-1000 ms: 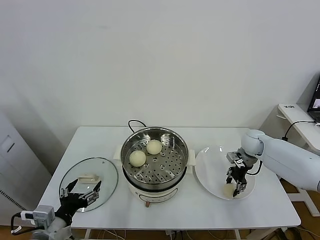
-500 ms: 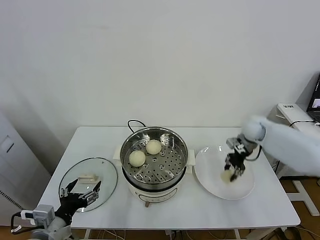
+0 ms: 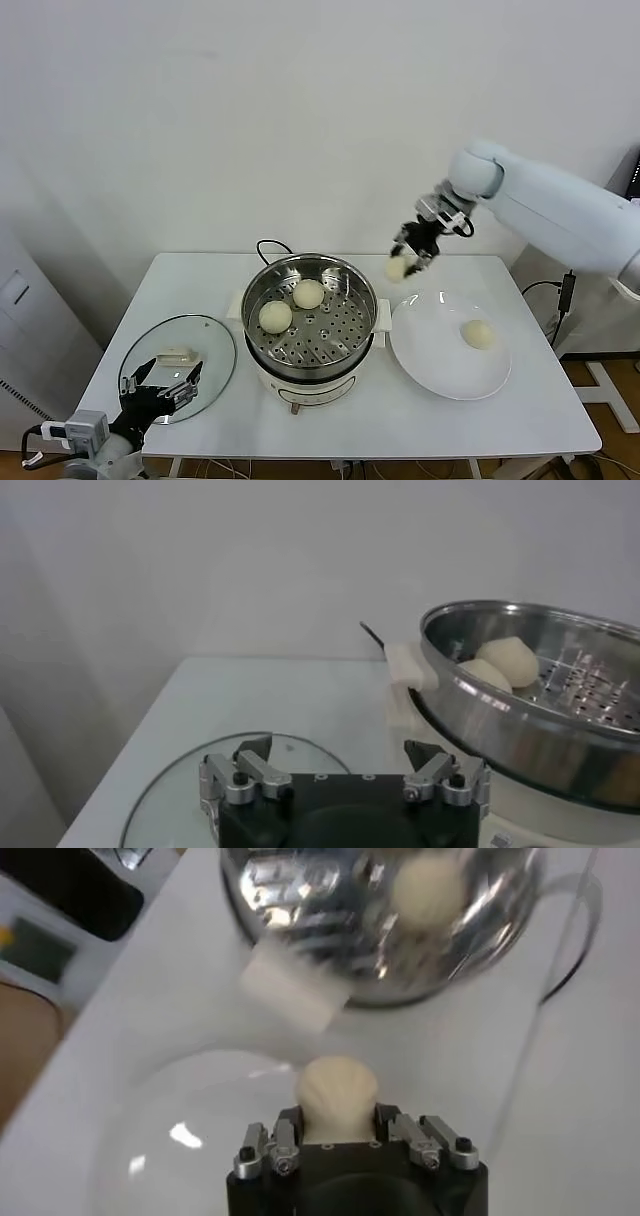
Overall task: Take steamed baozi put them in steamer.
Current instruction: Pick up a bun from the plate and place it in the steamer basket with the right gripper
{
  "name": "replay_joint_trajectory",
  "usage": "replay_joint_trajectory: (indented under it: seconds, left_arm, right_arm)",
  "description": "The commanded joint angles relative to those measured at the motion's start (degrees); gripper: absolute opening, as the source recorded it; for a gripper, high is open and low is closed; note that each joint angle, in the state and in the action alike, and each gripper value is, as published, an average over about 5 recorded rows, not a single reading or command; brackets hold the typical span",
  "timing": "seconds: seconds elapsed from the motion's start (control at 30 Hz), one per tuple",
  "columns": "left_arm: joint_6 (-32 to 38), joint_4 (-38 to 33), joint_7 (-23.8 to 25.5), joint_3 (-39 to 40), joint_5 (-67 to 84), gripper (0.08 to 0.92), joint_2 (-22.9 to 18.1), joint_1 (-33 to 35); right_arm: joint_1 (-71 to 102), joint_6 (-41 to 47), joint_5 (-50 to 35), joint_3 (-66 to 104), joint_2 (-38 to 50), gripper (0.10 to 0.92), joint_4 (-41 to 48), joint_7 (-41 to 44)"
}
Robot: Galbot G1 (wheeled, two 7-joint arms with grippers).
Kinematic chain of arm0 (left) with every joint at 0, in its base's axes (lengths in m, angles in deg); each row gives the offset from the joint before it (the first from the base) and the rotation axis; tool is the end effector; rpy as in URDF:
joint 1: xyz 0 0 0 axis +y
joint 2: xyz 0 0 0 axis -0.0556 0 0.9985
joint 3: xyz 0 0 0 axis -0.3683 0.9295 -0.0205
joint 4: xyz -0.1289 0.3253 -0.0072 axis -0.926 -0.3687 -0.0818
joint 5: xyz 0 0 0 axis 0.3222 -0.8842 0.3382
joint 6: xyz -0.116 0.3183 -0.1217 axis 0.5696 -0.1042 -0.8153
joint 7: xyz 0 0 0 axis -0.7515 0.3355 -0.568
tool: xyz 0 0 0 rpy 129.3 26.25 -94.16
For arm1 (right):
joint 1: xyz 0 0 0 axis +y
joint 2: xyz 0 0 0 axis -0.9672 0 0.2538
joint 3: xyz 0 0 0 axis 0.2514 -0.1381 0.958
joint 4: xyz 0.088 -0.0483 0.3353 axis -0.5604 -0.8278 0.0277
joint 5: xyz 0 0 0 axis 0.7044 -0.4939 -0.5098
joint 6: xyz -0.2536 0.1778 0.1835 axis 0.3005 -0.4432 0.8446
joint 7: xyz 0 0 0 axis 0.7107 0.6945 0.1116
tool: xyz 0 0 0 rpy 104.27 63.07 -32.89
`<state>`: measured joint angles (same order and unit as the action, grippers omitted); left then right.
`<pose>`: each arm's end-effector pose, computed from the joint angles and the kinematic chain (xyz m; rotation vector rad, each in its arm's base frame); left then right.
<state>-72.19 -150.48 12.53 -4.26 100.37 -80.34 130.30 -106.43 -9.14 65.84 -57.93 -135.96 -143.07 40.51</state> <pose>0.1648 0.0811 -0.2243 -0.1392 -2.7206 0.0239 0.5912 -0.0207 0.0107 1.8784 -1.1785 1.8371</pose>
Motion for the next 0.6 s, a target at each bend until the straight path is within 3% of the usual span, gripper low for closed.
replay_joint_trajectory:
  seconds: [0.03,0.3,0.6]
  left_arm:
    - [0.0,-0.1,0.0,-0.1,-0.1,0.823,0.0,0.2]
    - [0.0,0.0,0.0,-0.3,-0.1,0.823,0.2,0.3]
    - [0.1,0.1,0.0,-0.6,0.0,0.823,0.2,0.4]
  right_arm:
    - [-2.9,-13.6,0.4,2.2,-7.6,0.442,-1.4,-1.5]
    - [-0.2,-24.9,4.0,1.4,-11.4,0.441,-6.0,-1.4]
    - [2.3,-31.2,8.8,-1.2,-11.9,0.449,-12.3,-0.3]
